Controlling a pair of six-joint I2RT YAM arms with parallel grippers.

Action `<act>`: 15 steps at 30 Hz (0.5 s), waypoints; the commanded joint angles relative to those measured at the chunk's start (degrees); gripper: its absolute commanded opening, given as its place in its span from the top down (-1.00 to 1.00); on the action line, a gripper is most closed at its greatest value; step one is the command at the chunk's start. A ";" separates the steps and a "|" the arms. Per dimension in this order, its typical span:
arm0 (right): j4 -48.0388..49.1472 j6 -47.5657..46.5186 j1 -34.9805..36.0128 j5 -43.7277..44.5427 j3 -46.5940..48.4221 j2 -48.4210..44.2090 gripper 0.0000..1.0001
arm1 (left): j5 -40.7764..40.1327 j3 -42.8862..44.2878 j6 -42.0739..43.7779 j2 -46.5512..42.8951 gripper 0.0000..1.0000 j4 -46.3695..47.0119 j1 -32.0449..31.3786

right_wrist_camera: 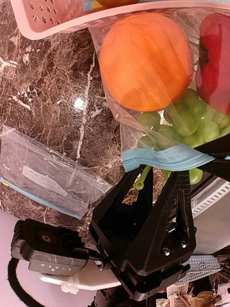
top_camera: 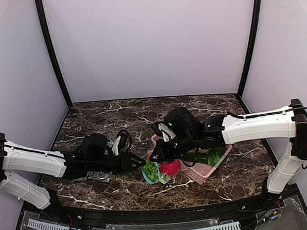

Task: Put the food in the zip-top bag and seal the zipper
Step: Adjust the fake fruit in the bin.

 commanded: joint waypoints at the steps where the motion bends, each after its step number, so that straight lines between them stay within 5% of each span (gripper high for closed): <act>1: 7.19 0.52 -0.16 -3.62 -1.16 -2.24 1.00 | 1.41 1.99 0.78 1.81 0.14 2.80 -0.29; 9: 9.97 1.81 -0.09 -4.03 -2.52 -1.93 1.00 | 3.22 3.51 -1.01 5.03 0.53 7.73 -0.24; 15: 11.60 3.35 -0.09 -2.87 -3.77 -2.17 1.00 | 2.33 3.75 -1.20 3.83 0.39 6.40 -0.31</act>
